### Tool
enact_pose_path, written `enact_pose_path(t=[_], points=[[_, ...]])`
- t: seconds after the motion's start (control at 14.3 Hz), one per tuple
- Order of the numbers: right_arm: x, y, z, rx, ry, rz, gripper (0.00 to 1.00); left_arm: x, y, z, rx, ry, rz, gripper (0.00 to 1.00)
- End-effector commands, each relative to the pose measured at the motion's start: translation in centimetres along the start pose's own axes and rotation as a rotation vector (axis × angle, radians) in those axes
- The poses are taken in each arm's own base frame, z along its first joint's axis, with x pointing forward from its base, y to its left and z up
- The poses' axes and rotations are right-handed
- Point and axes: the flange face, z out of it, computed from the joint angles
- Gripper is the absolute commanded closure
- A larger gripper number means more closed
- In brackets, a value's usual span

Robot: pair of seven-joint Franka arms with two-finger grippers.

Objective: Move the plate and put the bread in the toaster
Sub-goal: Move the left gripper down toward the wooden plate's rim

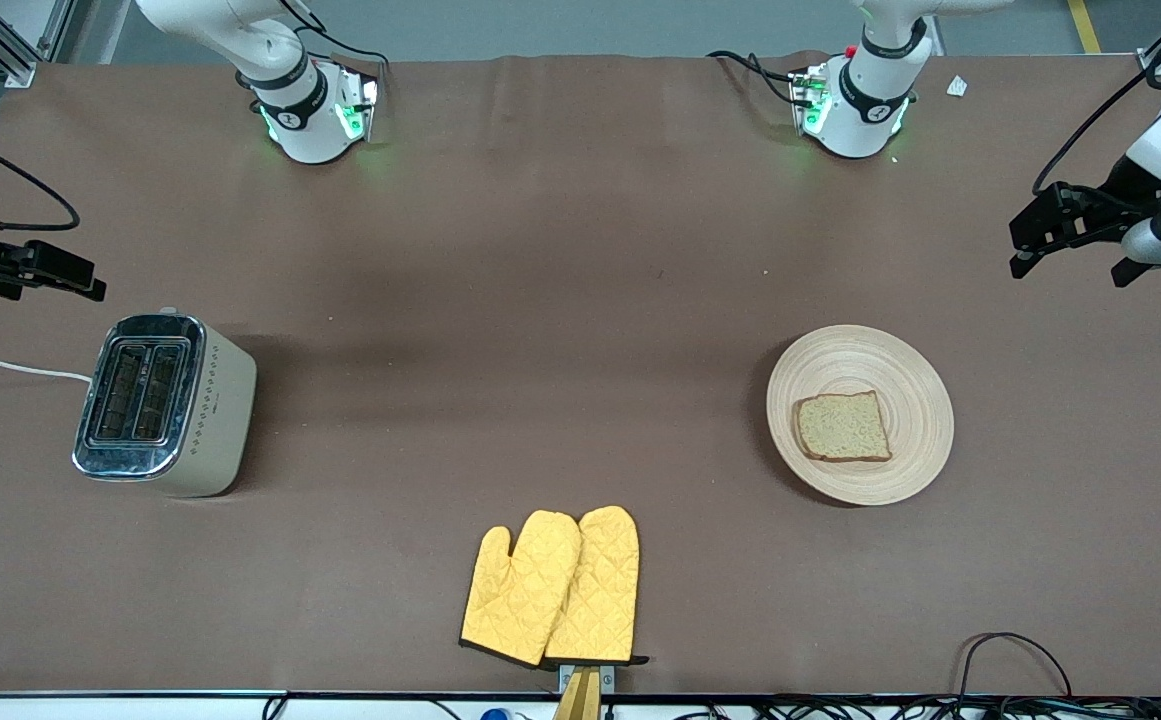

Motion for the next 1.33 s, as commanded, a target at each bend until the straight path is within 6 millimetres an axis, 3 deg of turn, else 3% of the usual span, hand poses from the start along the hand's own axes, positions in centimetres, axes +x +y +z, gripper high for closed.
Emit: enact_pose_path(t=[0.0, 0.35, 0.49, 0.63, 0.84, 1.05, 1.26], points=[[-0.4, 0.1, -0.1, -0.001, -0.003, 0.003, 0.0, 0.0, 0.0, -0.3, 0.013, -0.011, 0.011, 0.0], [-0.4, 0.2, -0.1, -0.001, -0.003, 0.005, 0.0, 0.0, -0.5, 0.3, 0.006, -0.035, 0.0, 0.0], [-0.3, 0.1, 0.0, -0.002, -0.001, 0.005, 0.0, 0.5, -1.4, 2.0, 0.002, -0.064, -0.009, 0.0], [-0.3, 0.0, 0.0, -0.002, -0.001, 0.003, 0.0, 1.2, -3.2, 5.1, -0.065, -0.114, -0.05, 0.0], [-0.3, 0.1, 0.0, -0.002, -0.003, 0.003, 0.0, 3.0, -6.7, 12.4, -0.234, -0.209, -0.101, 0.0], [-0.4, 0.3, 0.2, 0.001, -0.009, 0.008, 0.0, 3.6, -13.3, 23.0, -0.437, -0.288, -0.134, 0.0], [-0.4, -0.2, 0.2, 0.001, -0.009, 0.0, 0.0, 3.6, -17.9, 32.2, -0.553, -0.297, -0.089, 0.0]])
